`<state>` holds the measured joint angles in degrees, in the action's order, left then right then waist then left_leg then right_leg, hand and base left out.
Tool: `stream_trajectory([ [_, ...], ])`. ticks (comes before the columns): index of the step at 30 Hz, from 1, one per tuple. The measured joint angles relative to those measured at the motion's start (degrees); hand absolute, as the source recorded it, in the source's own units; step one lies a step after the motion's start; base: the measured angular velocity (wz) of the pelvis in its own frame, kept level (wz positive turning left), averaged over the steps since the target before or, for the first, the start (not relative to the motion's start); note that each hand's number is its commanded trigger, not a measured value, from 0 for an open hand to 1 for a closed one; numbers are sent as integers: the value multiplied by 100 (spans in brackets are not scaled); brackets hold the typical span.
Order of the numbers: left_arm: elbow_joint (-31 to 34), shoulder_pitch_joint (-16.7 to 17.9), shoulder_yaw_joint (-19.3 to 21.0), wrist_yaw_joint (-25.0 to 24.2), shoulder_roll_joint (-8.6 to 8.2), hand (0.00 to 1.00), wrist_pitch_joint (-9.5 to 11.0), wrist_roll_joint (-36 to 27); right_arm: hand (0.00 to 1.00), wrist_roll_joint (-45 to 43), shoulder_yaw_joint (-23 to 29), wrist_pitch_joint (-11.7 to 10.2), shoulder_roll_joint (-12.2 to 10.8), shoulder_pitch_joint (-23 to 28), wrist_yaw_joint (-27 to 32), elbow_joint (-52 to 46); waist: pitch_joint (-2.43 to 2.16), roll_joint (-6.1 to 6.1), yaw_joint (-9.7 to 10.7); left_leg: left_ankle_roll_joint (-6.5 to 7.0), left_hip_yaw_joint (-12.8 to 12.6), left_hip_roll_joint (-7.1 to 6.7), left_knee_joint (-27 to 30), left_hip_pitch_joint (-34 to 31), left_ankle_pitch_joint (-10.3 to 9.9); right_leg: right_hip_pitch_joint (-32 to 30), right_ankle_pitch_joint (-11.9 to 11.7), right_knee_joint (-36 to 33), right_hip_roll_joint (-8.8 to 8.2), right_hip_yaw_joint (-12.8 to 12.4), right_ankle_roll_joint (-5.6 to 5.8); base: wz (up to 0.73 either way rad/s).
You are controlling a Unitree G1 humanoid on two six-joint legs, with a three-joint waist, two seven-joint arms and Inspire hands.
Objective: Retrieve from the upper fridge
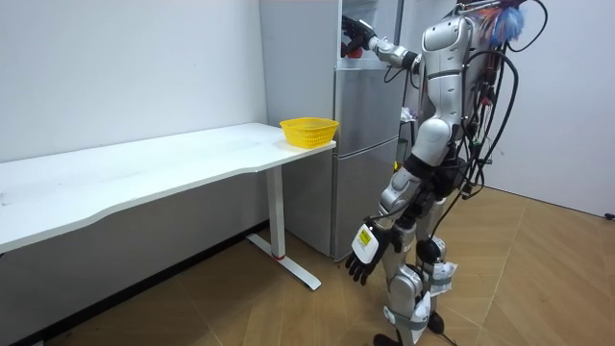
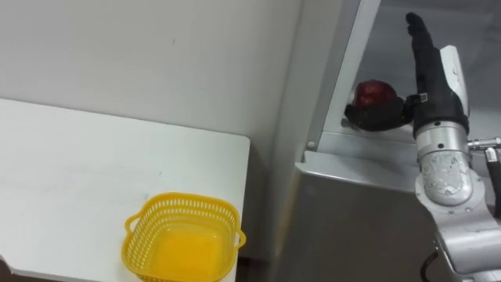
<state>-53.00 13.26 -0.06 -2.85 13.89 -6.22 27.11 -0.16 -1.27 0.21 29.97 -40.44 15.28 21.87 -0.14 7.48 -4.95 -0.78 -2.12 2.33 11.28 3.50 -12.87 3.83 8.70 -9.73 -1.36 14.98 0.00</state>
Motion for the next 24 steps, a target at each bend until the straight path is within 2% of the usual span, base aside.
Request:
stream_trajectory([
  [7, -1, 2, 3, -8, -1, 0, -21, 0, 0, -16, 0, 1, 0, -23, -241, 2, -21, -50, -16, 0, 27, 0, -2, 2, 0, 8, 0, -1, 5, 3, 0, 0],
  [17, 2, 51, 0, -246, -1, 0, -101, 5, 0, 51, -133, 11, 26, -544, -922, 901, -26, -43, -5, -4, 37, 0, -5, 14, 3, 31, 0, -5, 3, 4, 0, 0],
  [24, -4, 15, 6, -411, 13, 0, -92, 5, 0, 236, -227, 11, 196, -574, -1308, 1052, 4, 16, -43, -4, 28, 0, 1, 22, 3, 40, -1, -11, 1, 2, -1, 0],
])
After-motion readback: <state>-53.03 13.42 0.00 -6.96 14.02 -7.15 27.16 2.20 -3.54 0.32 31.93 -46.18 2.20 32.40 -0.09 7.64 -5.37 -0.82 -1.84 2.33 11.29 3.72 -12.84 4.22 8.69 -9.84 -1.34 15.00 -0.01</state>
